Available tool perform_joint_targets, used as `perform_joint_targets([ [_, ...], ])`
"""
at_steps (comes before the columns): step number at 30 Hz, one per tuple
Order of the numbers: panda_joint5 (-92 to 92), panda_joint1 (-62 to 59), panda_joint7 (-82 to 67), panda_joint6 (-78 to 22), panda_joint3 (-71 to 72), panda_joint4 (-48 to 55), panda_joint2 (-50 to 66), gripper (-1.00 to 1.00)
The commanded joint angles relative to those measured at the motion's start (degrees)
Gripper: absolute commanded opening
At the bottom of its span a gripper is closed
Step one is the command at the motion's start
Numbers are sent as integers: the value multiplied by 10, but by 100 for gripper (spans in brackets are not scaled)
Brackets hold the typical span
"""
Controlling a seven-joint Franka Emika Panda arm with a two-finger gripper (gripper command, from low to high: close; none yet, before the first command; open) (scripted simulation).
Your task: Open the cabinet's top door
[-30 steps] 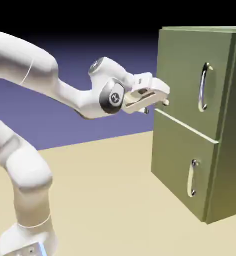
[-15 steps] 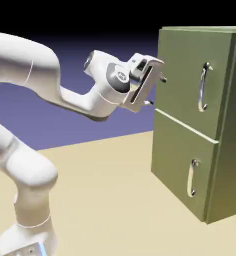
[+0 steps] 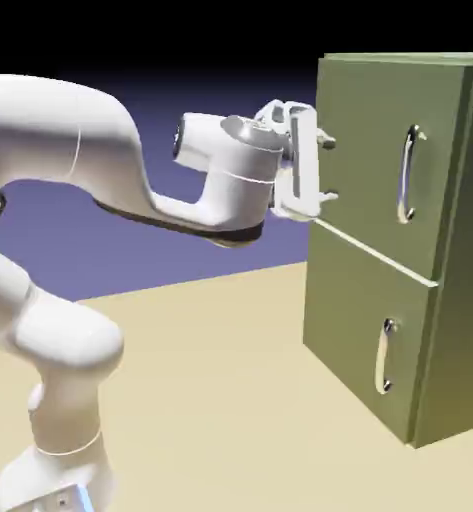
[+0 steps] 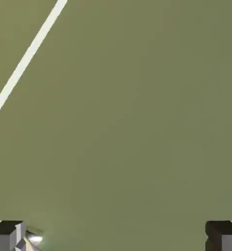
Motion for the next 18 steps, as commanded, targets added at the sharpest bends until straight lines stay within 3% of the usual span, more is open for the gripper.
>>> perform_joint_targets([
  [1, -25, 8, -7, -1, -9, 5, -2, 0],
  [18, -449, 146, -135, -18, -156, 88, -35, 0],
])
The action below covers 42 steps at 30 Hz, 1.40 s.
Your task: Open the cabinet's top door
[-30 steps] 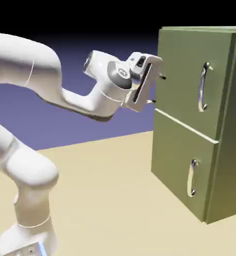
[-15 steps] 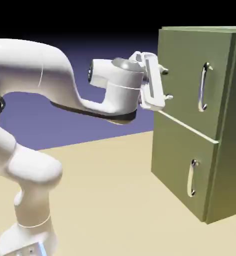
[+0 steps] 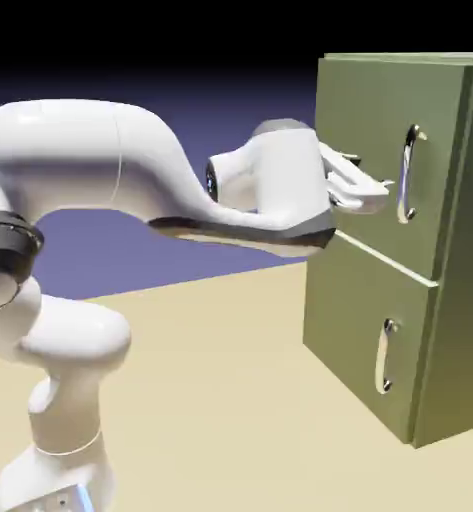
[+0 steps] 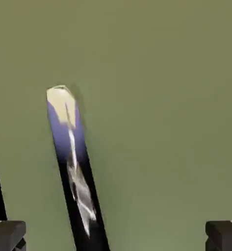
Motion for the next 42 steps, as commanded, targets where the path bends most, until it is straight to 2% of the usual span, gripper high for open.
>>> perform_joint_targets([
  [1, -25, 8, -7, -1, -9, 5, -2, 0],
  [9, -60, 128, 2, -10, -99, 89, 40, 0],
  [10, -60, 128, 2, -10, -99, 89, 40, -100],
  [25, -62, -163, 171, -40, 145, 1, 136, -100],
  [32, 56, -306, 107, -72, 278, -72, 106, -100],
  [42, -32, -509, 297, -34, 464, -60, 141, -100],
])
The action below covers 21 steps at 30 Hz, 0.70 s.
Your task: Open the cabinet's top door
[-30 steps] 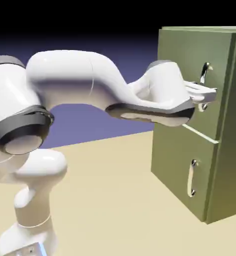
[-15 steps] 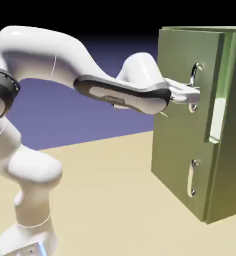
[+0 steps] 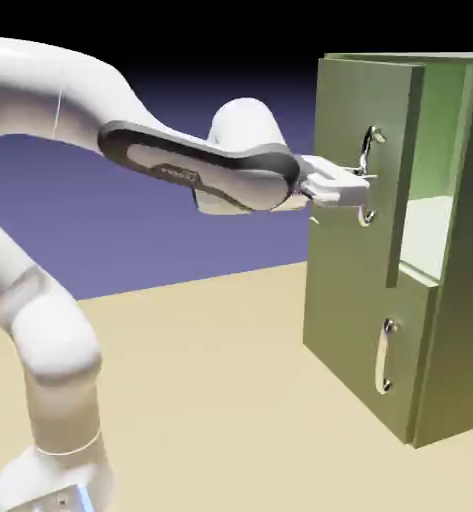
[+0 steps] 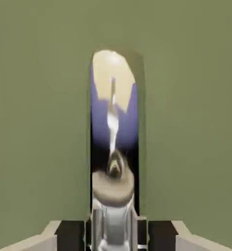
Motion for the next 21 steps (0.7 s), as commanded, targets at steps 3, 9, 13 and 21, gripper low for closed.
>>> perform_joint_targets([
  [3, 70, -54, -43, -1, 51, -29, -30, -100],
  [9, 219, -154, -130, 1, 148, -86, -102, -100],
  [13, 319, -213, -183, 11, 206, -119, -154, -100],
  [21, 518, -304, -301, 44, 294, -172, -258, -100],
])
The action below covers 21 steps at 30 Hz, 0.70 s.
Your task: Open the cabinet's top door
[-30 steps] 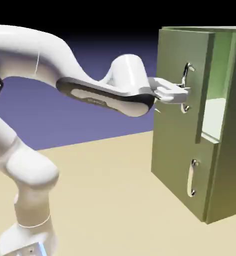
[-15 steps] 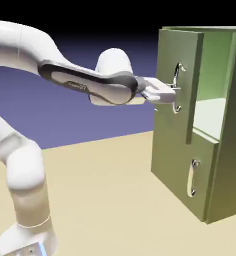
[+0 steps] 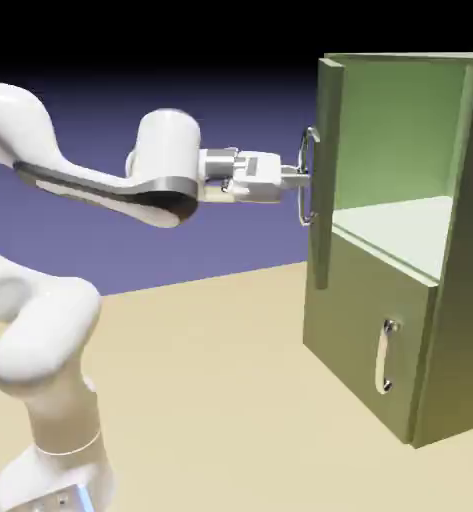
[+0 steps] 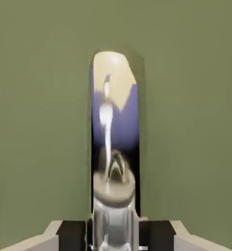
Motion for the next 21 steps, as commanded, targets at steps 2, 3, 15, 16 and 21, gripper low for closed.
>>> perform_joint_targets([
  [2, 50, -11, -36, 4, 13, -12, -22, -100],
  [3, 75, -13, -55, 4, 17, -19, -31, -100],
  [15, 374, 85, -288, -149, 67, -86, -118, -100],
  [16, 398, 98, -302, -174, 77, -88, -124, -100],
  [21, 502, 151, -347, -298, 137, -80, -141, -100],
])
